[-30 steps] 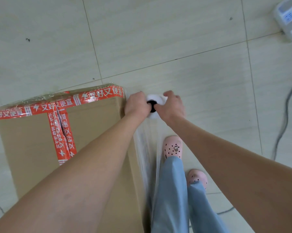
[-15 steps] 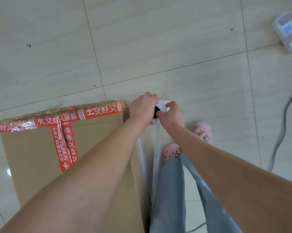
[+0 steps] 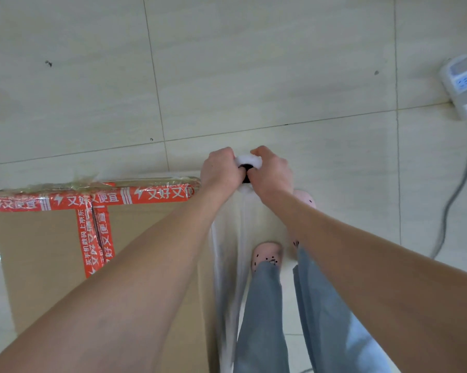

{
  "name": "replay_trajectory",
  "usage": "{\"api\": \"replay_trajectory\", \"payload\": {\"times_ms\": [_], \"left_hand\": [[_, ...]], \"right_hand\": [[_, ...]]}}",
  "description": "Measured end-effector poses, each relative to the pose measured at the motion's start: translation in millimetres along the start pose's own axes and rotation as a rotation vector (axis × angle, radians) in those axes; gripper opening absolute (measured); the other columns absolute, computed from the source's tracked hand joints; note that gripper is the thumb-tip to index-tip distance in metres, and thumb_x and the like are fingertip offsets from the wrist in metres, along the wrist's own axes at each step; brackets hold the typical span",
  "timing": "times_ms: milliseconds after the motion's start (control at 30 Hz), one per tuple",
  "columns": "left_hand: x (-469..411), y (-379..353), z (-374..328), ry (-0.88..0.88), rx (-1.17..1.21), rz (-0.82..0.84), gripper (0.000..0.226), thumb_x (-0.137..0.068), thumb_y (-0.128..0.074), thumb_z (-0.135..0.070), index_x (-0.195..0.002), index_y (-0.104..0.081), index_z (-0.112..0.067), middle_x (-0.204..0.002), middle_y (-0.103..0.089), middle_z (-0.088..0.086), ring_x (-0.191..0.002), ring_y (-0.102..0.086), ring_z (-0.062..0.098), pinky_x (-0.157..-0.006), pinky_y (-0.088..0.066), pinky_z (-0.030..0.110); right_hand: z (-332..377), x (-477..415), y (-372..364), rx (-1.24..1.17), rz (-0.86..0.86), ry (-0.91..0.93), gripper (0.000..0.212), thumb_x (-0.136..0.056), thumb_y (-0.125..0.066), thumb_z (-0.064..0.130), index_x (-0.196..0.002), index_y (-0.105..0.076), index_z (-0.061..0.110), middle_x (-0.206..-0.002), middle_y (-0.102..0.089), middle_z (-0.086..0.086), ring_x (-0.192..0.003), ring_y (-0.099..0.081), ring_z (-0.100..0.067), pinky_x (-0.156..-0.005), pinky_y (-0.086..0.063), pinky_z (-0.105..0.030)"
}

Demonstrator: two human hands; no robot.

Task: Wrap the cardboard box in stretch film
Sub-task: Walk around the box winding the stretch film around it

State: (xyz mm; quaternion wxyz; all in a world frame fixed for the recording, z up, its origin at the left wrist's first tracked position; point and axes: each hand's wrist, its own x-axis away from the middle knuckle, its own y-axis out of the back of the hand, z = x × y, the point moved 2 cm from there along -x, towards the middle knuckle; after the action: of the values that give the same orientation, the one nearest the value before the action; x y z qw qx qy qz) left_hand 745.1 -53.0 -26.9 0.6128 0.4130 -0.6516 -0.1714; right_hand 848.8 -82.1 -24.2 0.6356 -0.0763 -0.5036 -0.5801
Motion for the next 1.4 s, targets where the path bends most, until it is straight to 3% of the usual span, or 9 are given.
{"api": "replay_trajectory", "payload": {"times_ms": [167, 333, 500, 567, 700, 867, 1033, 1200, 1400], "left_hand": [[-7, 9, 3, 0.143, 0.144, -0.022, 0.015, -0.085, -0.057, -0.021, -0.091, -0.051, -0.009, -0.088, -0.057, 0.007, -0.085, -0.058, 0.029, -0.058, -0.035, 0.030], [-9, 12, -16, -0.134, -0.176, -0.074, 0.027, -0.086, -0.053, -0.010, -0.113, -0.051, -0.010, -0.112, -0.052, 0.009, -0.096, -0.057, 0.030, -0.064, -0.038, 0.035], [-22, 21, -26, -0.293, -0.343, -0.067, 0.023, -0.083, -0.053, -0.006, -0.105, -0.056, -0.012, -0.107, -0.055, 0.006, -0.097, -0.056, 0.027, -0.064, -0.039, 0.033], [-26, 25, -24, -0.226, -0.259, -0.083, 0.017, -0.082, -0.051, -0.009, -0.097, -0.058, -0.012, -0.102, -0.058, 0.006, -0.091, -0.057, 0.028, -0.063, -0.037, 0.032], [-33, 33, -7, 0.099, 0.043, -0.144, 0.009, -0.081, -0.053, -0.014, -0.088, -0.059, -0.014, -0.089, -0.061, 0.002, -0.079, -0.053, 0.025, -0.062, -0.038, 0.029], [-38, 40, 7, 0.323, 0.313, -0.159, 0.014, -0.081, -0.061, -0.017, -0.094, -0.057, -0.014, -0.098, -0.063, 0.004, -0.090, -0.058, 0.024, -0.066, -0.038, 0.027], [-40, 42, -3, 0.123, 0.052, -0.153, 0.026, -0.086, -0.057, -0.014, -0.111, -0.052, -0.010, -0.113, -0.050, 0.009, -0.089, -0.055, 0.028, -0.063, -0.035, 0.033], [-57, 51, -9, -0.131, -0.223, -0.160, 0.023, -0.087, -0.051, -0.010, -0.109, -0.057, -0.012, -0.110, -0.053, 0.009, -0.096, -0.056, 0.029, -0.063, -0.037, 0.034], [-68, 66, 14, 0.103, 0.020, -0.188, 0.017, -0.083, -0.053, -0.014, -0.099, -0.060, -0.015, -0.100, -0.059, 0.004, -0.088, -0.057, 0.025, -0.064, -0.035, 0.030]], "right_hand": [[16, -15, 5, -0.008, -0.029, 0.037, 0.037, -0.088, -0.053, 0.013, -0.124, -0.049, 0.019, -0.124, -0.049, -0.002, -0.098, -0.057, -0.025, -0.074, -0.041, -0.031], [15, -21, 9, 0.012, 0.015, -0.015, 0.035, -0.087, -0.055, 0.014, -0.121, -0.049, 0.019, -0.120, -0.050, -0.002, -0.092, -0.055, -0.024, -0.073, -0.043, -0.032], [19, -26, 12, 0.115, 0.008, 0.092, 0.026, -0.087, -0.052, 0.012, -0.112, -0.053, 0.018, -0.110, -0.052, -0.003, -0.083, -0.052, -0.025, -0.067, -0.041, -0.033], [25, -28, 13, 0.161, -0.003, 0.171, 0.026, -0.086, -0.049, 0.008, -0.110, -0.055, 0.016, -0.108, -0.053, -0.005, -0.088, -0.055, -0.027, -0.069, -0.042, -0.034], [47, -36, 10, 0.152, 0.015, 0.269, 0.037, -0.083, -0.050, 0.002, -0.116, -0.056, 0.016, -0.116, -0.053, -0.005, -0.106, -0.051, -0.025, -0.078, -0.043, -0.034], [55, -46, 2, 0.009, 0.047, 0.039, 0.036, -0.086, -0.057, 0.016, -0.120, -0.046, 0.019, -0.119, -0.045, -0.004, -0.103, -0.054, -0.028, -0.081, -0.048, -0.038], [56, -49, 2, 0.000, 0.043, 0.046, 0.031, -0.085, -0.057, 0.017, -0.115, -0.048, 0.020, -0.114, -0.046, -0.003, -0.094, -0.056, -0.027, -0.074, -0.049, -0.035], [60, -54, 0, 0.076, 0.022, 0.124, 0.028, -0.085, -0.054, 0.014, -0.112, -0.051, 0.020, -0.110, -0.047, -0.003, -0.089, -0.055, -0.027, -0.067, -0.042, -0.033], [85, -63, -4, 0.129, 0.029, 0.281, 0.038, -0.087, -0.049, 0.011, -0.121, -0.057, 0.026, -0.119, -0.051, -0.001, -0.103, -0.055, -0.025, -0.078, -0.048, -0.035]]}}
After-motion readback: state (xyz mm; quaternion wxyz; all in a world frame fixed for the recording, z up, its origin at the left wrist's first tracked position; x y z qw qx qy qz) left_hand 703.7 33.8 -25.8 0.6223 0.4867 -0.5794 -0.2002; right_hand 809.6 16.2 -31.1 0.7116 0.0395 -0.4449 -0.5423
